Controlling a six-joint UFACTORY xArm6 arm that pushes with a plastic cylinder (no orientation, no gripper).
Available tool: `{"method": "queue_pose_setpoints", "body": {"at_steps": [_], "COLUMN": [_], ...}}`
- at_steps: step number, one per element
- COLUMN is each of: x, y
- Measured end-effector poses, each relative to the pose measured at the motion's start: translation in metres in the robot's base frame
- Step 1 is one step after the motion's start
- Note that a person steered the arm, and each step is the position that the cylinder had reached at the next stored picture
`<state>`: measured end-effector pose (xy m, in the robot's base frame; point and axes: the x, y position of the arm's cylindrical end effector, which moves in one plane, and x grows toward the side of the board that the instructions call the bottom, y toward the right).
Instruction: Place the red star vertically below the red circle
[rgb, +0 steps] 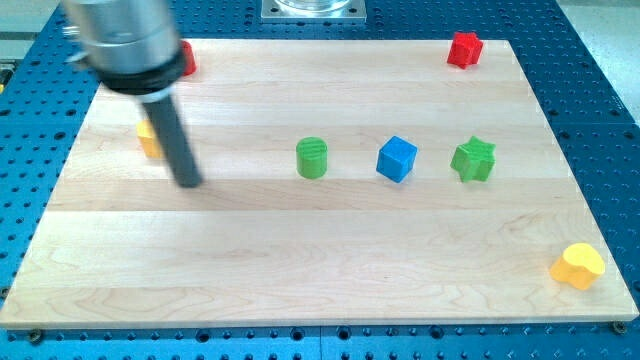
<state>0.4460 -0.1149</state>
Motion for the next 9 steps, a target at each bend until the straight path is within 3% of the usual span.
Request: {"method": "queue_pose_setpoints", "body": {"at_steps": [3, 4, 5, 7, 8, 9], "x": [-0.131, -0.207, -0.233, -0.213, -0.232, -0.223], "y": [0.327, 0.393, 0.38, 0.089, 0.116, 0.17]}}
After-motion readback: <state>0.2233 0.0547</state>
